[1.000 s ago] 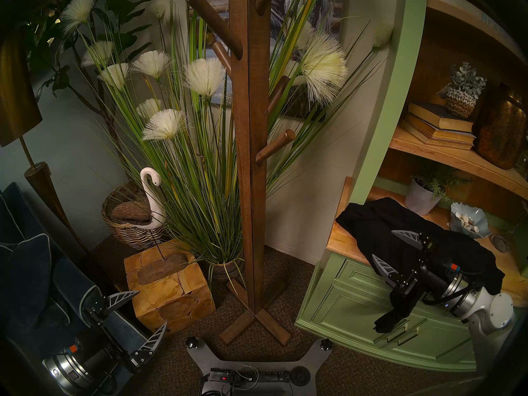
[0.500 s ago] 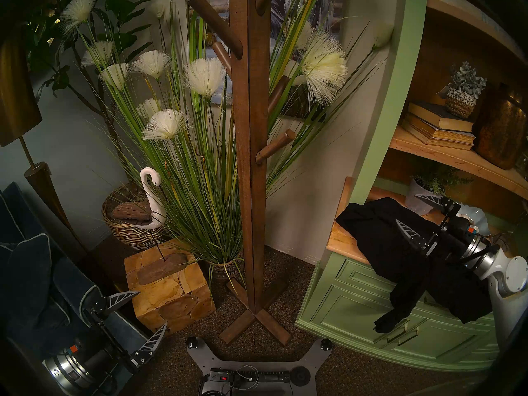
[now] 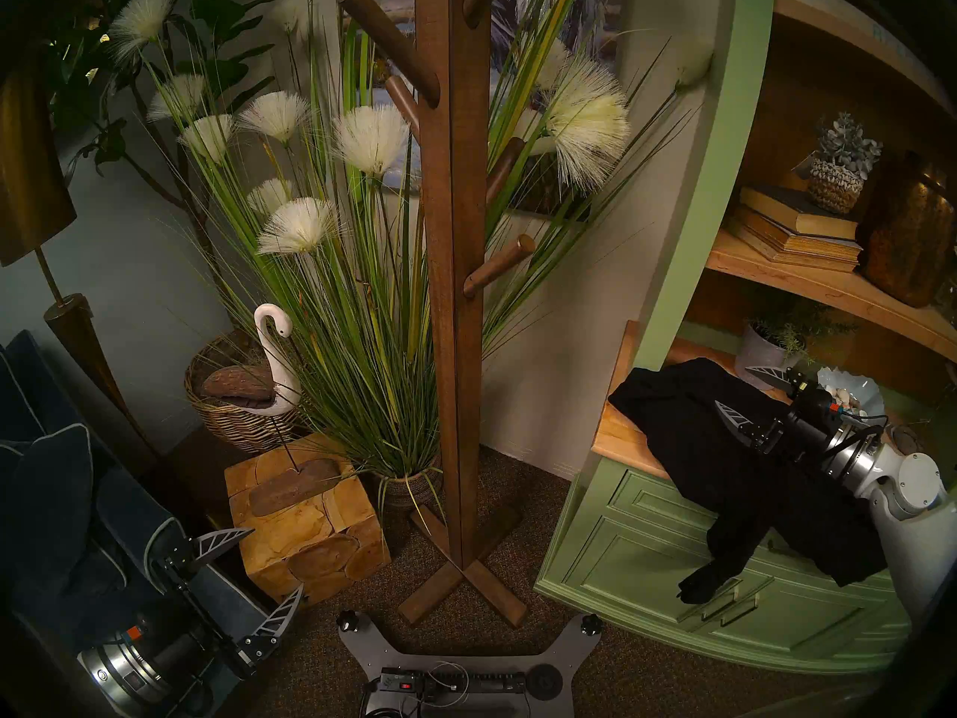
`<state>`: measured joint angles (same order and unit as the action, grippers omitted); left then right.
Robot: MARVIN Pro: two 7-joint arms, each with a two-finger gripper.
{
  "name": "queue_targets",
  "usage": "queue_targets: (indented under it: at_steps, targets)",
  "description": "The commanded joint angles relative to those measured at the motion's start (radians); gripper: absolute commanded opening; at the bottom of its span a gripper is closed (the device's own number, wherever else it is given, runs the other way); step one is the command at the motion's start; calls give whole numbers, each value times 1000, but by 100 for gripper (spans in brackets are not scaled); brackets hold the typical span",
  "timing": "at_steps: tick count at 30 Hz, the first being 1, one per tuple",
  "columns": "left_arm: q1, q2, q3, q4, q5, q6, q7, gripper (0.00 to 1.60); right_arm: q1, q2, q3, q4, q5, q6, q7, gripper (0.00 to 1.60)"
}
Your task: Pick up jacket and place on coat hanger
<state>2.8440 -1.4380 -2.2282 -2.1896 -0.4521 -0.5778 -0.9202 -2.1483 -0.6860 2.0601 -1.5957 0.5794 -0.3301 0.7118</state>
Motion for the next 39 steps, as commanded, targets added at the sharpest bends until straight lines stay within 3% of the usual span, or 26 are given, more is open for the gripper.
queue_targets:
  at_steps: [1, 3, 4, 5, 7, 8, 18, 22, 24, 26, 28, 29, 33, 39]
  targets:
    - [-1, 1, -3, -16, -7, 0, 1, 160, 139, 111, -82, 71, 40, 5, -14, 160]
    - [-2, 0, -3, -16, -7, 0, 0, 160, 123, 124, -97, 66, 52, 2, -38, 160]
    - [-2, 0, -3, -16, -7, 0, 0, 160, 160, 122, -123, 84, 51, 5, -36, 160]
    - [-2, 0, -3, -16, -7, 0, 0, 160, 132, 134, -123, 73, 65, 7, -54, 160]
    - [-3, -1, -3, -16, -7, 0, -1, 160, 180, 130, -167, 97, 69, 15, -60, 160]
    - [-3, -1, -3, -16, -7, 0, -1, 160, 161, 143, -173, 88, 76, 13, -72, 160]
    - [-5, -3, -4, -15, -6, 0, -3, 160, 268, 159, -309, 131, 76, 31, -116, 160]
    - [-5, -4, -4, -15, -6, 0, -4, 160, 271, 172, -327, 149, 74, 31, -129, 160]
    - [-6, -4, -4, -15, -5, 1, -4, 160, 324, 172, -363, 190, 61, 41, -130, 160]
    - [-6, -5, -4, -15, -5, 1, -5, 160, 303, 184, -355, 191, 72, 41, -139, 160]
    - [-7, -5, -4, -15, -5, 1, -5, 160, 349, 178, -380, 224, 67, 47, -133, 160]
    - [-7, -5, -5, -15, -5, 1, -6, 160, 330, 185, -373, 219, 74, 46, -139, 160]
    - [-7, -6, -5, -15, -5, 1, -7, 160, 386, 168, -406, 258, 82, 52, -128, 160]
    - [-8, -7, -5, -16, -6, 2, -8, 160, 408, 143, -446, 276, 75, 44, -140, 160]
